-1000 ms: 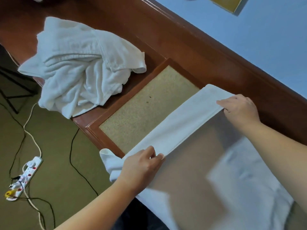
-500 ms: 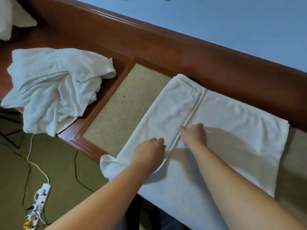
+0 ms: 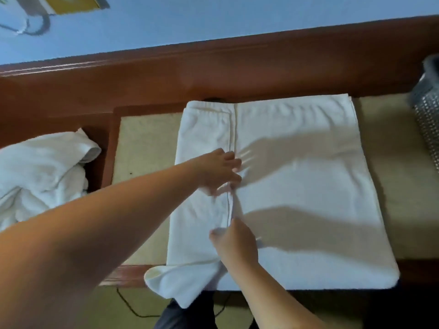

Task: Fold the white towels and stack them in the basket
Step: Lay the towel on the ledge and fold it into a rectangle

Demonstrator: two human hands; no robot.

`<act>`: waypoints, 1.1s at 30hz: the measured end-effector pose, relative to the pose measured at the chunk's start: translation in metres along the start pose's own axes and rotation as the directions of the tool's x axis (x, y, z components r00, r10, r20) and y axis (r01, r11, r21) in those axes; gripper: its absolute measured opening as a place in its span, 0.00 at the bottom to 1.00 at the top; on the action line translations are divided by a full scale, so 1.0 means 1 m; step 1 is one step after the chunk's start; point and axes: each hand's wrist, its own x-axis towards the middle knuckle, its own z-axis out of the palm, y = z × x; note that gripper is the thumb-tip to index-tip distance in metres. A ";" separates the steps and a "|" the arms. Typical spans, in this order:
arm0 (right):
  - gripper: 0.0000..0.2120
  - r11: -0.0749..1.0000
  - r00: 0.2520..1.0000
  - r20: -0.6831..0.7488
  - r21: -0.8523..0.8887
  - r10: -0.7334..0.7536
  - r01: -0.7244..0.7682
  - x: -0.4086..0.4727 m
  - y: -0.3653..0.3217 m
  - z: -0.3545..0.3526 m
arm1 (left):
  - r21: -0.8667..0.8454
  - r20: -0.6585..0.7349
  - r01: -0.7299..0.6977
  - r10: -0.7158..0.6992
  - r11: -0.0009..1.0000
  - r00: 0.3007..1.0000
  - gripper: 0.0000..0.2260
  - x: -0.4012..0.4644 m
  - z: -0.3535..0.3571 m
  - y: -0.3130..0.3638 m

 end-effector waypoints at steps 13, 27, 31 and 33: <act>0.09 0.975 0.972 0.108 0.065 0.207 -0.214 -0.069 0.032 0.039 | 0.178 0.039 -0.177 0.173 0.968 0.984 0.15 0.007 0.009 -0.011; 0.11 0.844 0.926 -0.328 0.536 0.188 0.019 -0.121 0.102 0.026 | -0.017 -0.362 -0.306 0.279 0.952 0.889 0.14 0.008 0.003 -0.043; 0.13 0.894 0.969 -0.062 0.405 0.238 -0.194 -0.124 0.116 0.021 | 0.262 0.008 -0.196 0.201 0.945 0.980 0.12 0.022 -0.019 -0.065; 0.08 0.906 0.959 -0.049 0.343 0.281 -0.248 -0.122 0.124 0.019 | 0.389 0.126 -0.102 0.057 0.916 0.990 0.14 0.032 -0.027 -0.077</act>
